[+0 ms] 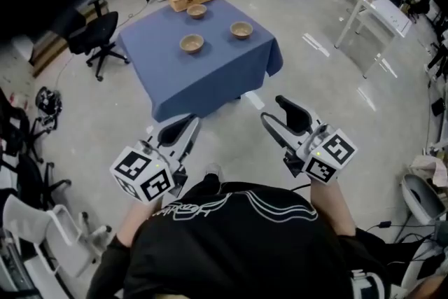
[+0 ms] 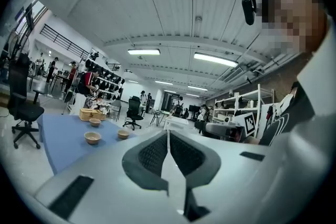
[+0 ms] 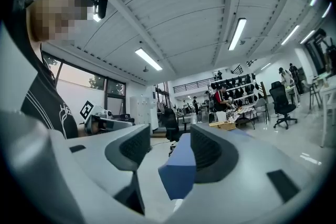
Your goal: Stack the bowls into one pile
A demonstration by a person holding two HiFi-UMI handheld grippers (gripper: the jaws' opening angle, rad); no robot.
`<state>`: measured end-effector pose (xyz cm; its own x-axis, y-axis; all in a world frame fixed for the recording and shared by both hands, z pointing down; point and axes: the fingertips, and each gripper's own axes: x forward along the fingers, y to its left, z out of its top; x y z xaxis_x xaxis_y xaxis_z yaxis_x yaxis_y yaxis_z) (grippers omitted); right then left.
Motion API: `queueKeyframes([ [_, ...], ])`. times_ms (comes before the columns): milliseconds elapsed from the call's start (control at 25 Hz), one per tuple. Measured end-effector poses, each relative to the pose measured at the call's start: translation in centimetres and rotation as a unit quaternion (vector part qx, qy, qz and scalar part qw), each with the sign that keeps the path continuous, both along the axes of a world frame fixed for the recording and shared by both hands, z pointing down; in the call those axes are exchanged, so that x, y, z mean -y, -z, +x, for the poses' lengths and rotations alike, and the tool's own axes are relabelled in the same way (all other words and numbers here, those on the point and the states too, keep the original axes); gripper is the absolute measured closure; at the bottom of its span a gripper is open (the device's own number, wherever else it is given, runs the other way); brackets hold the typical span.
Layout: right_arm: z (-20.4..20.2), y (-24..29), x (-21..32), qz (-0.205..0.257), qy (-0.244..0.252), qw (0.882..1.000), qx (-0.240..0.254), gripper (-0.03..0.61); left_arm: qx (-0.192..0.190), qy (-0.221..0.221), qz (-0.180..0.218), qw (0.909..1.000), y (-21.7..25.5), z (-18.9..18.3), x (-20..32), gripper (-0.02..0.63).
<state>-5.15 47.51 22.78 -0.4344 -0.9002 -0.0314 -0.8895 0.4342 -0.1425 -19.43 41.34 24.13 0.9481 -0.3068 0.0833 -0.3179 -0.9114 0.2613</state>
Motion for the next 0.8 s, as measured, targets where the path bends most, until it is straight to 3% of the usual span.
queueKeyframes([
  [120, 0.6, -0.3, 0.3, 0.002, -0.017, 1.000, -0.009, 0.281, 0.000, 0.004, -0.005, 1.0000, -0.2, 0.0, 0.3, 0.580],
  [320, 0.8, -0.4, 1.3, 0.016, -0.030, 0.999, -0.026, 0.215, -0.002, 0.005, -0.009, 0.9999, -0.8, 0.1, 1.6, 0.580],
  [800, 3.2, -0.9, 7.7, -0.001, -0.039, 0.999, -0.017, 0.213, -0.012, -0.010, -0.004, 0.9999, -0.5, 2.5, 8.1, 0.580],
])
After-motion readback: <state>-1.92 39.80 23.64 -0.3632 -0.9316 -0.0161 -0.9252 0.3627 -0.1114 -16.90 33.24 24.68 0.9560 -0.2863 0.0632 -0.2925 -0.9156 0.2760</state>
